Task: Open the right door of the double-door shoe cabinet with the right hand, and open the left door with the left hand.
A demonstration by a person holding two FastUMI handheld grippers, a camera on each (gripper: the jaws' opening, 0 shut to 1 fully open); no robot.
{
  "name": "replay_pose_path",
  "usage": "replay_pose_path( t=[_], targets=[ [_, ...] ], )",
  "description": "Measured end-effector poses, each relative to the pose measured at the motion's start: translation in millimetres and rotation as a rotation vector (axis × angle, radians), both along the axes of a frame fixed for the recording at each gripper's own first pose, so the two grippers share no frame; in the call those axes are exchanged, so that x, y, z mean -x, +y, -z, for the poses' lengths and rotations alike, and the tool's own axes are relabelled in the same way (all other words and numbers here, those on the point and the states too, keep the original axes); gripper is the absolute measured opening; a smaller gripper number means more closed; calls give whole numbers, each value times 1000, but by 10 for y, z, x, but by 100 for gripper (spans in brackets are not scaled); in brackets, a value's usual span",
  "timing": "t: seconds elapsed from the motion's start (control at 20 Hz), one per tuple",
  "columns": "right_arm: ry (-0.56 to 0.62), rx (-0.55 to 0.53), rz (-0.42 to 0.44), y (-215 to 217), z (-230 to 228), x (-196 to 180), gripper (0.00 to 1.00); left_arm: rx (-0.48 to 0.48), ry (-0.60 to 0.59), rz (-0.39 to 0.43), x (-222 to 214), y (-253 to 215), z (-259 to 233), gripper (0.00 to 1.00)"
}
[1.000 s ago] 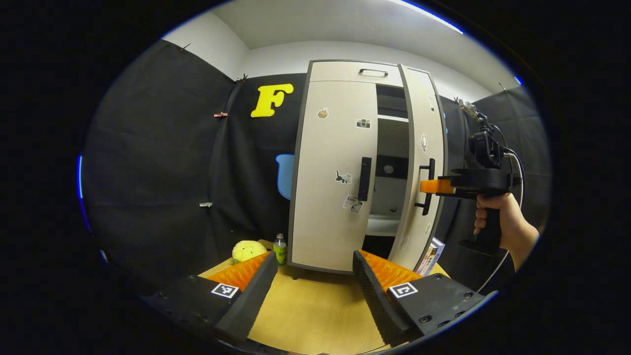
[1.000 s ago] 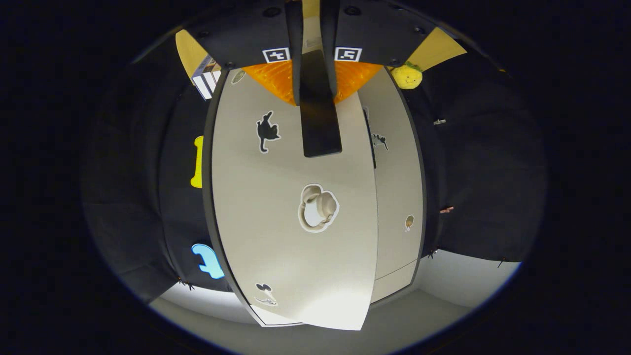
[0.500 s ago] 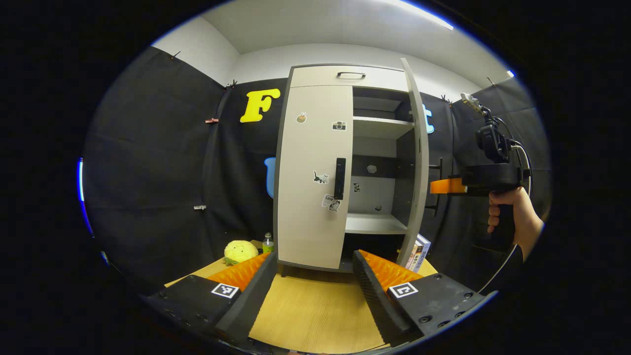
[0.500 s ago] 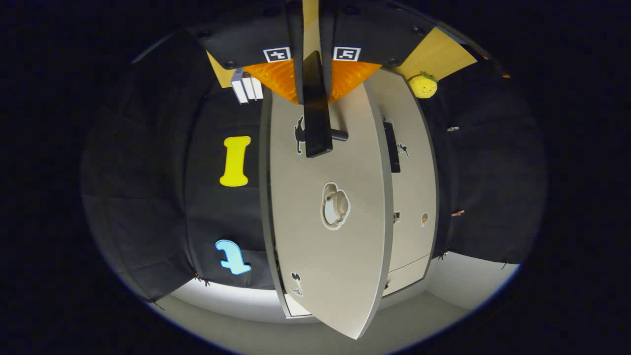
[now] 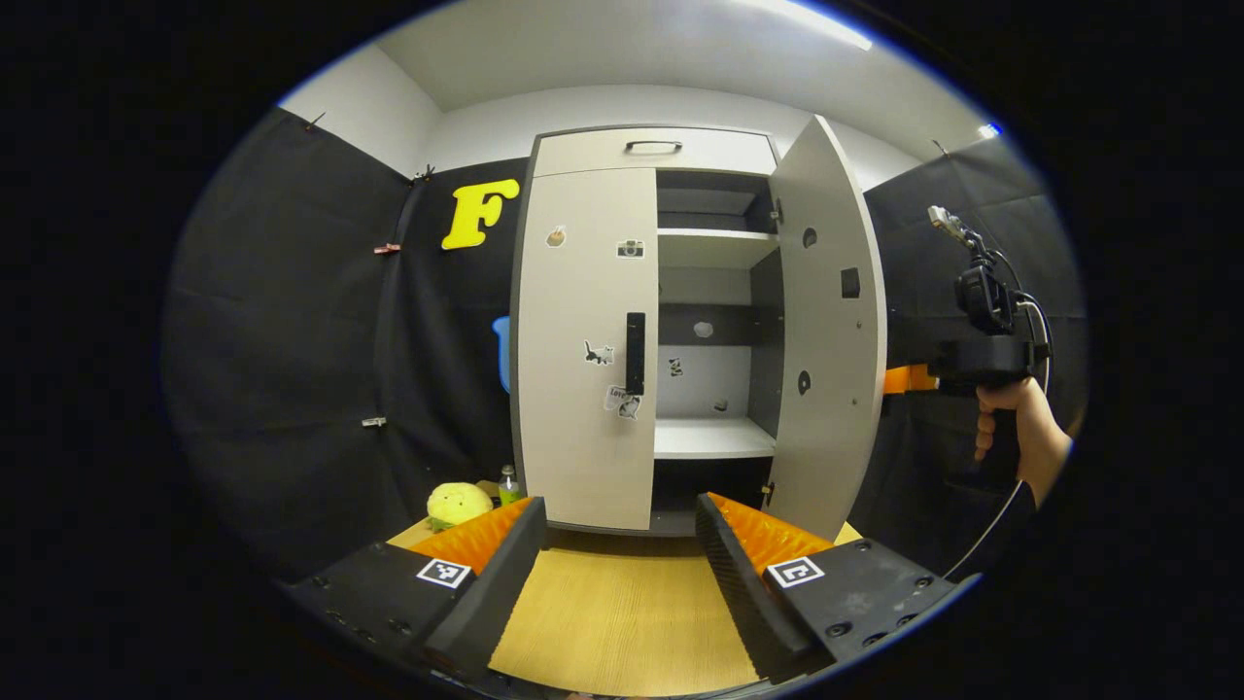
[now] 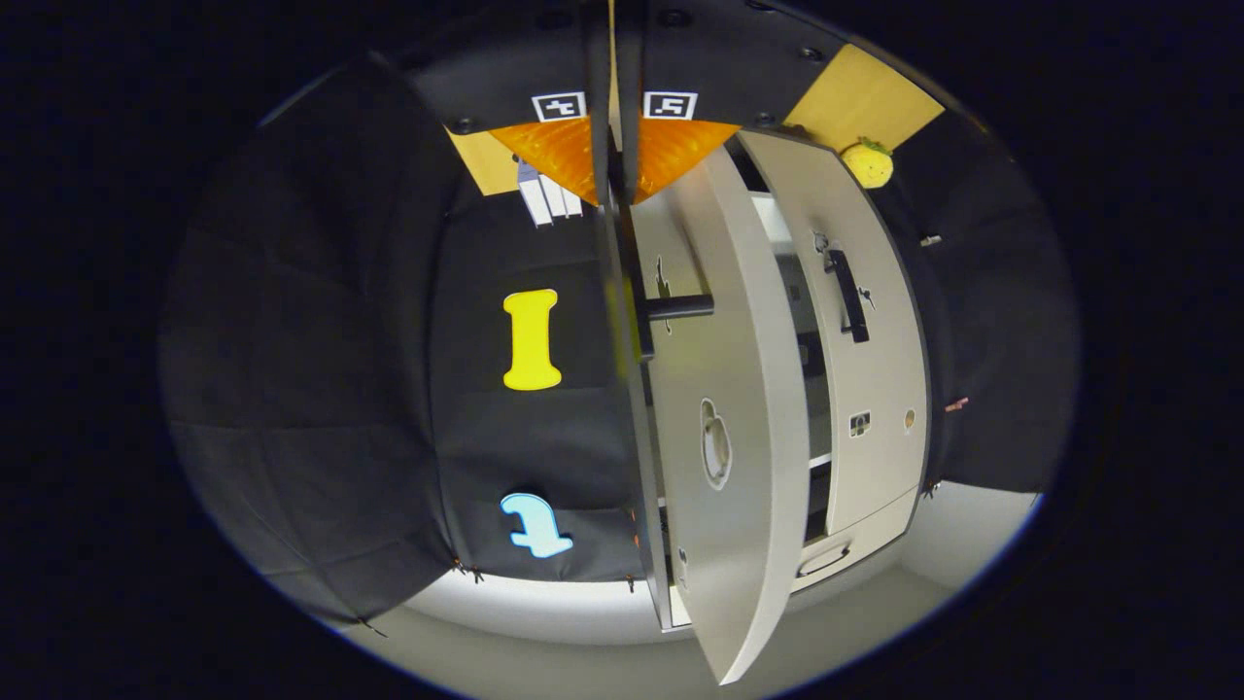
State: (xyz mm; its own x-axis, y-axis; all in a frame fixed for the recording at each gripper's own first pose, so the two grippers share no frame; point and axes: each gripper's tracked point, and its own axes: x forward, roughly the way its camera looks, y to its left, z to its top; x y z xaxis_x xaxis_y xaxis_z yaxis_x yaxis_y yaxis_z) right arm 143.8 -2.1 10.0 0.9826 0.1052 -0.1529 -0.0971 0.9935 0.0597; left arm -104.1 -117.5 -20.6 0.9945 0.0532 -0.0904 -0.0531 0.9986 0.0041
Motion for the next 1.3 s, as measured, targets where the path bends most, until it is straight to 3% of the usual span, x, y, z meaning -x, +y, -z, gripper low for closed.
replay_pose_path(
  t=[0.15,0.25,0.45,0.8,0.95,1.0,1.15,1.25,1.3],
  targets=[
    [-2,27,18,21,35,149,5,-7,-2,32,-161,48,-7,95],
    [-15,106,42,-87,61,338,6,-13,4,56,-281,111,0,95],
    [6,83,61,-26,146,652,5,-2,9,81,-566,285,32,95],
    [-53,50,26,734,222,1035,5,3,5,136,-1112,693,50,95],
    [-45,33,55,1052,403,980,13,5,0,173,-1267,827,72,95],
    [-22,32,59,1155,502,955,32,1,8,183,-1308,878,78,95],
    [1,54,45,1376,636,904,47,-26,-19,203,-1418,1022,0,95],
    [-20,50,39,1448,627,909,66,-27,-24,205,-1532,1053,-18,95],
    [-20,41,41,1482,653,922,66,-19,-23,210,-1593,1040,-23,95]
  ],
)
